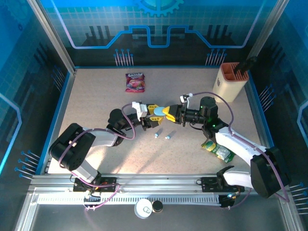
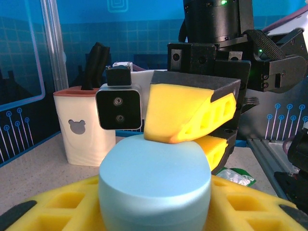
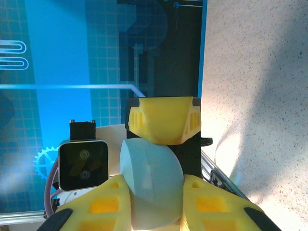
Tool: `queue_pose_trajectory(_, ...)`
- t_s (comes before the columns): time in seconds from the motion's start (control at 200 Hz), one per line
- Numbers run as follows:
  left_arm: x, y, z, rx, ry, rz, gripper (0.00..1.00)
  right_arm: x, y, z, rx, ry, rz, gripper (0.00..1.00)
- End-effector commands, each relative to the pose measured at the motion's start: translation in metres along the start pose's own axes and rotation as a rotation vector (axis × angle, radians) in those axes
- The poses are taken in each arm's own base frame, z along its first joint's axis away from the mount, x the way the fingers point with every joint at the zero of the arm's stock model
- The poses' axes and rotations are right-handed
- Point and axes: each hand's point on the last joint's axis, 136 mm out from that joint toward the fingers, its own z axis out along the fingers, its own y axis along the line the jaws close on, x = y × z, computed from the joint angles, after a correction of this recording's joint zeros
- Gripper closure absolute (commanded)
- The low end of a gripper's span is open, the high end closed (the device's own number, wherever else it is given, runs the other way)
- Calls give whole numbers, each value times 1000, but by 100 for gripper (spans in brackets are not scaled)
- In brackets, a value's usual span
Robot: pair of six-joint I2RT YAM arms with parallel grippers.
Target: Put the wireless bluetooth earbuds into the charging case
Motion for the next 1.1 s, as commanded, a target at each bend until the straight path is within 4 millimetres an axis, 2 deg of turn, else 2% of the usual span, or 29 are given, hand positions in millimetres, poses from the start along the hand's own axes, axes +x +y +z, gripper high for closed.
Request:
queue_pose_trajectory(0.0, -12, -5, 6, 43, -31, 22, 58, 0, 3, 0, -5, 9, -20, 84)
queue_pose_trajectory(0.115, -12, -5, 7, 46, -31, 18, 68, 0, 1, 0, 2, 10, -18, 83)
queue_pose_trajectory(0.23, -12, -6, 6, 51, -30, 19, 74, -1, 2, -1, 9, 3, -26, 75)
queue_pose_trajectory(0.26, -12, -6, 6, 50, -29, 17, 74, -2, 2, -2, 13, -1, -34, 71)
queue_pose_trajectory(0.335, -11, -6, 5, 45, -28, 8, 73, -4, 3, -5, 24, -11, -70, 51)
queue_pose_trajectory(0.4, -9, -6, 4, 40, -24, -8, 73, -7, 9, -10, 28, -24, -143, 39)
queue_pose_trajectory(0.5, -7, -9, 1, 41, -19, -49, 73, -13, 9, -21, 98, -50, -289, 29)
queue_pose_trajectory(0.595, -8, -15, -2, 60, -15, -109, 72, -14, 14, -29, 175, -36, -527, 23)
queue_pose_trajectory(0.66, -8, -21, -4, 84, -8, -145, 72, -6, 16, -32, 200, 16, -724, 21)
queue_pose_trajectory(0.69, -8, -23, -5, 93, -5, -160, 72, -4, 28, -33, 200, 27, -823, 20)
queue_pose_trajectory(0.825, -8, -33, -11, 122, 5, -212, 73, 15, 36, -33, 241, 102, -1139, 18)
queue_pose_trajectory(0.98, -12, -40, -14, 141, 4, -228, 73, 32, 38, -29, 287, 163, -1377, 19)
queue_pose_trajectory(1.096, -15, -43, -15, 153, 1, -213, 73, 28, 39, -24, 334, 147, -1449, 19)
